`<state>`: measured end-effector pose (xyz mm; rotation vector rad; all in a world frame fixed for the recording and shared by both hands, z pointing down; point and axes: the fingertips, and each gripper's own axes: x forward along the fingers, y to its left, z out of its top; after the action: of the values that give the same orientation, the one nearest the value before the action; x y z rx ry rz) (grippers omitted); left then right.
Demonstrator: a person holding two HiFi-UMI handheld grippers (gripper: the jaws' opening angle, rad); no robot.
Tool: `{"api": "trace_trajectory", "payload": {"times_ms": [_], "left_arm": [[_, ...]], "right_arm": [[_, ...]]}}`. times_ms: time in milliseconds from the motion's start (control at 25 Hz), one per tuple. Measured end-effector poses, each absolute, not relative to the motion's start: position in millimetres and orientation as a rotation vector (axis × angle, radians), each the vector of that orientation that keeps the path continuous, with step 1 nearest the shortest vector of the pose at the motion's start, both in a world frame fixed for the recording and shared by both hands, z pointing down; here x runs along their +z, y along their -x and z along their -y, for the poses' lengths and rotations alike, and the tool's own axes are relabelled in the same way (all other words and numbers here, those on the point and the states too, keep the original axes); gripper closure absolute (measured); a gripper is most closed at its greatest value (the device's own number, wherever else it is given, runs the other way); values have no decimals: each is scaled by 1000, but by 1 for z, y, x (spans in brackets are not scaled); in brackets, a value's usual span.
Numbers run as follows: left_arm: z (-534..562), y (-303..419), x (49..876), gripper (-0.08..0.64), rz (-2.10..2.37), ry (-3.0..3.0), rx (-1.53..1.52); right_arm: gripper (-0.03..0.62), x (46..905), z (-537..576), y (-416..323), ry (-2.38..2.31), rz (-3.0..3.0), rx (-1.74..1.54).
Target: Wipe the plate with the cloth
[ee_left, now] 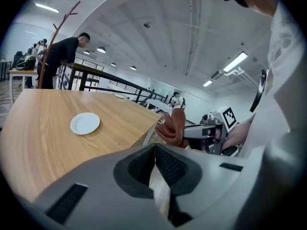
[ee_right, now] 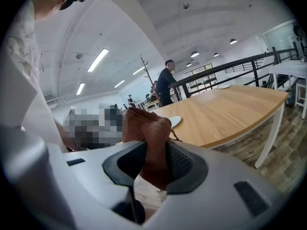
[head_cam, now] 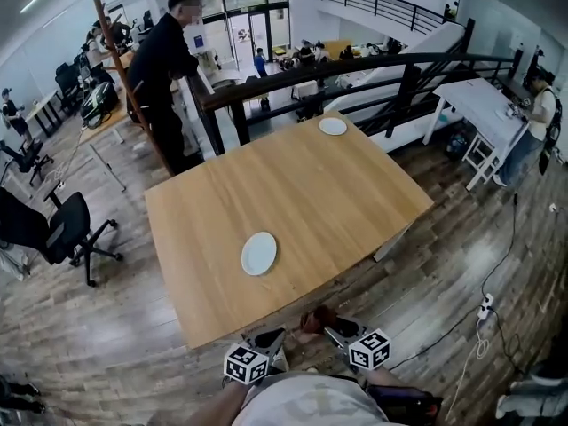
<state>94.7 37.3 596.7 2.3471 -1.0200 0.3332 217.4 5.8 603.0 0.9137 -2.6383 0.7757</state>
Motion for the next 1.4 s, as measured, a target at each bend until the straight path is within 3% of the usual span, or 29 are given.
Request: {"api": "trace_trajectory", "payload": {"times_ms": [480, 800, 1400], "left_arm": [[46, -28, 583, 548, 944, -2405, 311], [65, 20, 591, 546, 1059, -2357, 239], [93, 30, 591, 547, 1238, -2184, 267]], "right_arm": [[466, 592, 73, -182, -1114, 2541, 731], [466, 599, 99, -143, -1010, 2539, 663], [465, 633, 161, -102, -647, 2515, 647]]}}
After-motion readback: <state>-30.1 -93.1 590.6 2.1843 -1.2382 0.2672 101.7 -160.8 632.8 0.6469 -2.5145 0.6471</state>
